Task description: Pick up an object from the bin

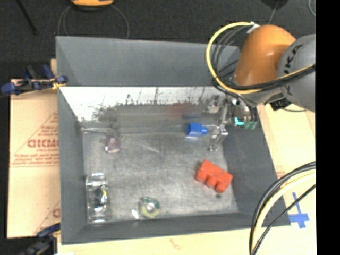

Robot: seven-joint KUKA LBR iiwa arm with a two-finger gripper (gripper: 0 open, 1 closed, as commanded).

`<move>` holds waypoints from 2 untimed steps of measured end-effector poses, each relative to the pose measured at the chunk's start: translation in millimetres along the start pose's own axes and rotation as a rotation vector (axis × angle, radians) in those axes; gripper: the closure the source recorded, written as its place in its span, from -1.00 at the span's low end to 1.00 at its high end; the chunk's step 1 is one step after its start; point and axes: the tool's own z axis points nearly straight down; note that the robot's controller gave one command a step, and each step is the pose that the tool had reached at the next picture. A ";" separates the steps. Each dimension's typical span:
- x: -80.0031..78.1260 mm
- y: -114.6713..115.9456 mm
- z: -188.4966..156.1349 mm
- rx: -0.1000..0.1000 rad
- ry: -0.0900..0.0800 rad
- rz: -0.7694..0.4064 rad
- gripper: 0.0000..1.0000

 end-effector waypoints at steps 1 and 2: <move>-18.2 -18.0 92.5 0.001 -0.013 0.009 -1.00; -12.1 -0.3 65.8 -0.002 -0.011 0.075 -1.00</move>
Offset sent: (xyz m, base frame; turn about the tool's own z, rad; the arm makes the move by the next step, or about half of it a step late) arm 0.0143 -0.0166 -0.0986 0.0078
